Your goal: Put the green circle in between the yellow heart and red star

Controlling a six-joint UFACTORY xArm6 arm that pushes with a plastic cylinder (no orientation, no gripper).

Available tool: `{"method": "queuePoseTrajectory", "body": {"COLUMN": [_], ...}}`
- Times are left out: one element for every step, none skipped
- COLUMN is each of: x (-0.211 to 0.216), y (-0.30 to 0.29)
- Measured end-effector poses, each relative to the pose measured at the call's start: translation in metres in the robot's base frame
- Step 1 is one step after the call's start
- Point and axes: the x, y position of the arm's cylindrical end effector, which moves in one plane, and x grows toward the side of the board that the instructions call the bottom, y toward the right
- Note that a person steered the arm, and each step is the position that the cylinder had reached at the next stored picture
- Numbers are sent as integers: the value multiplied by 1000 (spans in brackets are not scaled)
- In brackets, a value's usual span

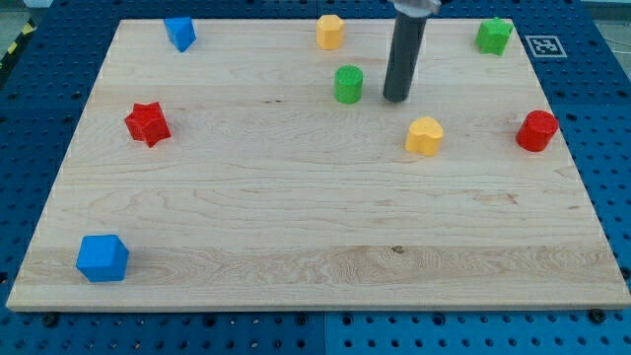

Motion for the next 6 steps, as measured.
{"method": "queuePoseTrajectory", "body": {"x": [-34, -53, -54, -40, -38, -23], "y": [-4, -34, -50, -50, -50, -50]}}
